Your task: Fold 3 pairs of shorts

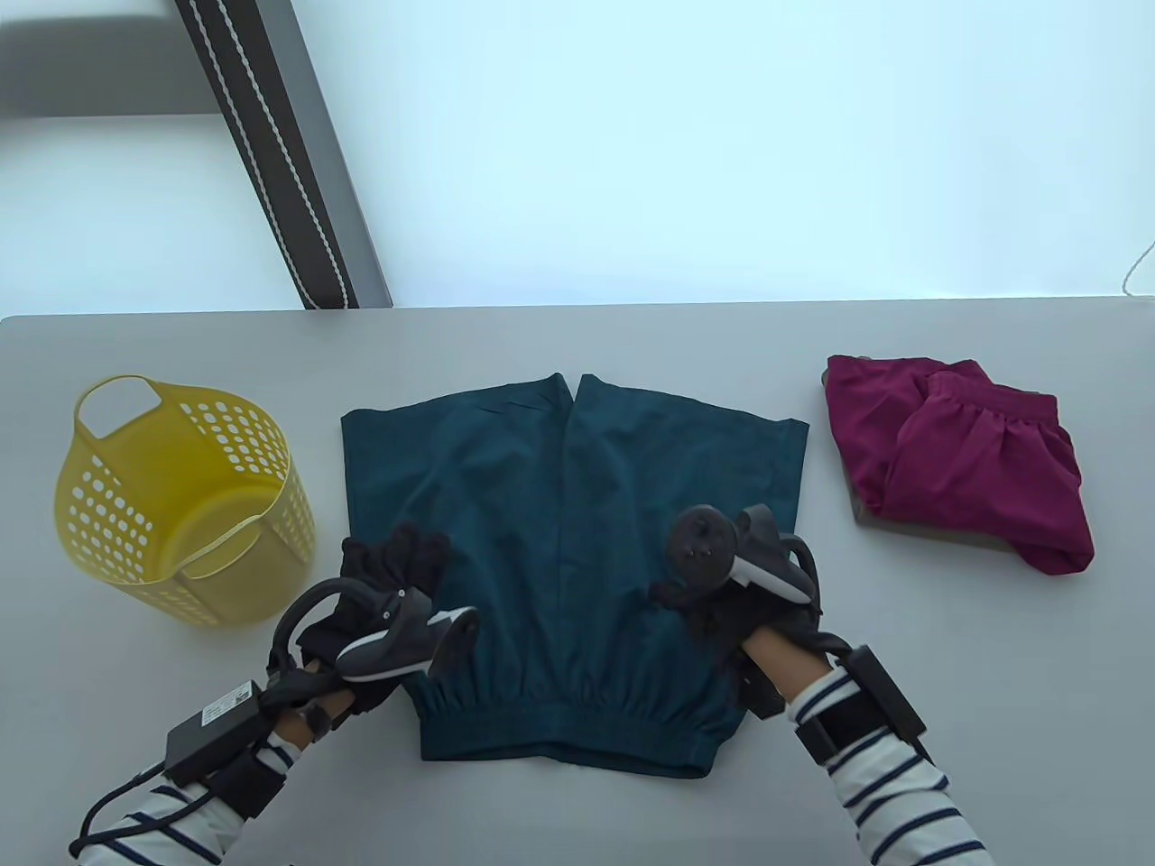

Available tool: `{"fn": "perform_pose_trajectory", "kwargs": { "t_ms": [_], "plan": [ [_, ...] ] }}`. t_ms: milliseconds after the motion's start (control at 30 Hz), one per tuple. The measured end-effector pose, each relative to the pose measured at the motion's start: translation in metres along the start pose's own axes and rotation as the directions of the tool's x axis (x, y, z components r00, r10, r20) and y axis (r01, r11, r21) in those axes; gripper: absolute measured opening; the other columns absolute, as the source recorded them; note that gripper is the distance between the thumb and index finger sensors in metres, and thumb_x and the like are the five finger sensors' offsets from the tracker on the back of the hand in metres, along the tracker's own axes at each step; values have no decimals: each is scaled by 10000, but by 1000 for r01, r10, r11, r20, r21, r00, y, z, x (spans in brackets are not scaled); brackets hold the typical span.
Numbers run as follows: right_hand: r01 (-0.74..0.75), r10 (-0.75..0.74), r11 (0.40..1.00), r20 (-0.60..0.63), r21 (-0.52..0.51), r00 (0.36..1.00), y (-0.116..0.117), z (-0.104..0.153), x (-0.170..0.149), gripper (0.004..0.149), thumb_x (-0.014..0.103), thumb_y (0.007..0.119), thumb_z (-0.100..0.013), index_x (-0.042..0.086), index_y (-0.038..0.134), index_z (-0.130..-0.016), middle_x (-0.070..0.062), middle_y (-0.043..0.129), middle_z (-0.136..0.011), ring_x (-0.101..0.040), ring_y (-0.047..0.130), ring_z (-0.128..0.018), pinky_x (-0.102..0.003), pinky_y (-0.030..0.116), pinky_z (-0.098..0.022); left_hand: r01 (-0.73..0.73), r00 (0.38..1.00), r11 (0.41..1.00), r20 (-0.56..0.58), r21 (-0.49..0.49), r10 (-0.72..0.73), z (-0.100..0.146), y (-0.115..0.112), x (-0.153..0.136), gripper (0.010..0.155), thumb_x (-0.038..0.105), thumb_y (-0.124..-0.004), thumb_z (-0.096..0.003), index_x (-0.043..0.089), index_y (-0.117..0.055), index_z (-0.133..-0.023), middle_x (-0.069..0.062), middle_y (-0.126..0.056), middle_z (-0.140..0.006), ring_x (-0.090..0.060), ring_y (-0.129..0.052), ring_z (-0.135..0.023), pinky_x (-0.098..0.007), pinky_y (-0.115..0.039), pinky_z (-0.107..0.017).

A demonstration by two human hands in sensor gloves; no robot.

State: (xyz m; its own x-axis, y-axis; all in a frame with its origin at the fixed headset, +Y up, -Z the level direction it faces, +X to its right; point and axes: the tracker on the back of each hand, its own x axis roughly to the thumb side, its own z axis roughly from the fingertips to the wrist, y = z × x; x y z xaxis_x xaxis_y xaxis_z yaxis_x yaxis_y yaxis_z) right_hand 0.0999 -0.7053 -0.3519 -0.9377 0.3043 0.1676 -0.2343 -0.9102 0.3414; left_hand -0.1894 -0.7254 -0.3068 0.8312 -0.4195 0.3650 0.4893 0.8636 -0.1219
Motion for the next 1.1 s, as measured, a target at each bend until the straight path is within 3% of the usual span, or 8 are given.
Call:
{"fn": "perform_pose_trajectory", "kwargs": {
  "t_ms": [200, 233, 367, 600, 733, 867, 1000, 1100],
  "plan": [
    [8, 49, 978, -262, 210, 964, 24, -51, 1, 713, 489, 625, -492, -83, 594, -917, -453, 771, -693, -429, 983, -463, -397, 902, -235, -76, 996, 967, -58, -245, 63, -36, -11, 1, 929, 562, -234, -399, 45, -627, -1063, -443, -332, -1138, -575, -691, -998, -741, -498, -708],
    [-116, 159, 982, -316, 152, 935, 23, -58, 1, 721, 504, 620, -492, -73, 622, -924, -424, 834, -659, -375, 1047, -406, -361, 909, -183, -93, 996, 955, -42, -282, 85, -36, -11, 5, 938, 557, -237, -402, 13, -674, -1029, -444, -328, -1135, -581, -683, -996, -746, -491, -705],
    [-182, 242, 967, -420, 178, 874, 24, -73, -13, 757, 519, 612, -483, -80, 591, -945, -477, 778, -669, -433, 1011, -415, -397, 877, -231, 5, 998, 974, 65, -226, 10, -22, -4, 20, 911, 560, -256, -407, 48, -736, -988, -412, -371, -1144, -560, -705, -992, -735, -510, -705],
    [-17, 103, 982, -457, 189, 883, 25, -80, -31, 789, 520, 581, -493, 18, 343, -1053, -369, 316, -1009, -667, 475, -837, -638, 548, -603, 84, 928, 983, 372, -162, -18, 26, 14, 67, 830, 584, -281, -402, 186, -730, -976, -326, -391, -1177, -532, -686, -1015, -718, -493, -722],
    [111, -12, 966, -386, 234, 922, 38, -82, -34, 780, 524, 571, -494, 199, 126, -1045, -159, 3, -1028, -528, 73, -914, -633, 226, -672, 67, 859, 979, 511, -192, 41, 43, 18, 86, 777, 603, -307, -393, 257, -739, -938, -271, -361, -1190, -527, -659, -1027, -711, -468, -732],
    [92, -19, 967, -294, 236, 956, 44, -80, -32, 748, 527, 558, -490, 284, 102, -1030, -58, -66, -1008, -434, -26, -916, -587, 139, -680, 77, 791, 972, 607, -221, 75, 49, 18, 94, 742, 609, -321, -383, 308, -685, -955, -262, -294, -1192, -515, -611, -1045, -708, -430, -741],
    [-48, 62, 995, -186, 83, 981, 29, -62, -26, 825, 558, 523, -482, 263, -59, -988, -100, -151, -971, -458, -36, -911, -568, 185, -699, 58, 913, 996, 400, 73, -83, 46, 24, 75, 811, 603, -322, -391, 216, -374, -1101, -313, -433, -1181, -465, -710, -1005, -692, -516, -735],
    [-160, 155, 987, -175, -15, 972, 7, -42, -24, 842, 550, 522, -492, 160, -12, -1014, -232, -1, -1011, -548, 207, -930, -587, 365, -678, 191, 953, 978, 223, 82, -205, 33, 18, 57, 943, 586, -290, -408, -46, -127, -1089, -336, -481, -1165, -481, -776, -972, -698, -567, -709]
  ]
}}
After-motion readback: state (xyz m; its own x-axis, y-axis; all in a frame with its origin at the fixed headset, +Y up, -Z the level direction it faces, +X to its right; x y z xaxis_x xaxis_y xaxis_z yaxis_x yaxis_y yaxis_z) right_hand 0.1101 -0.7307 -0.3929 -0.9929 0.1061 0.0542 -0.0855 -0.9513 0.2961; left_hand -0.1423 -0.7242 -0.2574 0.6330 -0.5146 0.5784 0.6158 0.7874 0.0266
